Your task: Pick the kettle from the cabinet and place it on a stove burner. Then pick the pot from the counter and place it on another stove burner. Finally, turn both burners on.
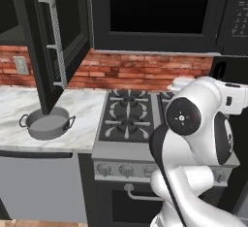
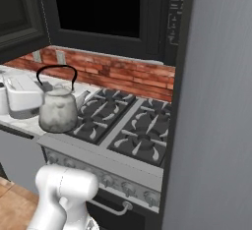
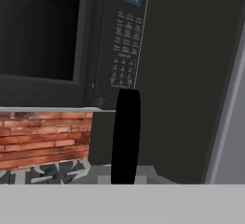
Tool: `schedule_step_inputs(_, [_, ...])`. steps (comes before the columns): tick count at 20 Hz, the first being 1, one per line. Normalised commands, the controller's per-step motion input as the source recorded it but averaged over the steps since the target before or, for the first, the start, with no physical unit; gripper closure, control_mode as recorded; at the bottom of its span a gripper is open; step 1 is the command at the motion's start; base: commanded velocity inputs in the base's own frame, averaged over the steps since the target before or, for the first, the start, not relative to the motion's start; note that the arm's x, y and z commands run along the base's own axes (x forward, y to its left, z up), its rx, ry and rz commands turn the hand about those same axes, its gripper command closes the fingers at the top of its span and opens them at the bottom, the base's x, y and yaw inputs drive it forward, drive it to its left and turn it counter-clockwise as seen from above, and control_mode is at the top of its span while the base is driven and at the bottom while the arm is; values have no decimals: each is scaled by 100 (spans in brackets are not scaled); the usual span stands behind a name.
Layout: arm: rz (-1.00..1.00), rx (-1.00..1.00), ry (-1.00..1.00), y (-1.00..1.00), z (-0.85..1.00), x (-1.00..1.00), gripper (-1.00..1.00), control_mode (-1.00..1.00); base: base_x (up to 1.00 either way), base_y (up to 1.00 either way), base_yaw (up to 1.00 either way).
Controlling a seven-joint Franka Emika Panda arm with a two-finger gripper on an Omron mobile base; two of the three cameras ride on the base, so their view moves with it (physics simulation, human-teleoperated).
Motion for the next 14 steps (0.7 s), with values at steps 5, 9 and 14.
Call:
schedule_step_inputs(5, [1, 0, 0, 0, -19, 16, 100, -100, 0, 0, 0])
schedule_step_inputs(9, [0, 0, 0, 0, -25, 45, 100, -100, 0, 0, 0])
schedule_step_inputs(14, [3, 0, 0, 2, -25, 32, 100, -100, 0, 0, 0])
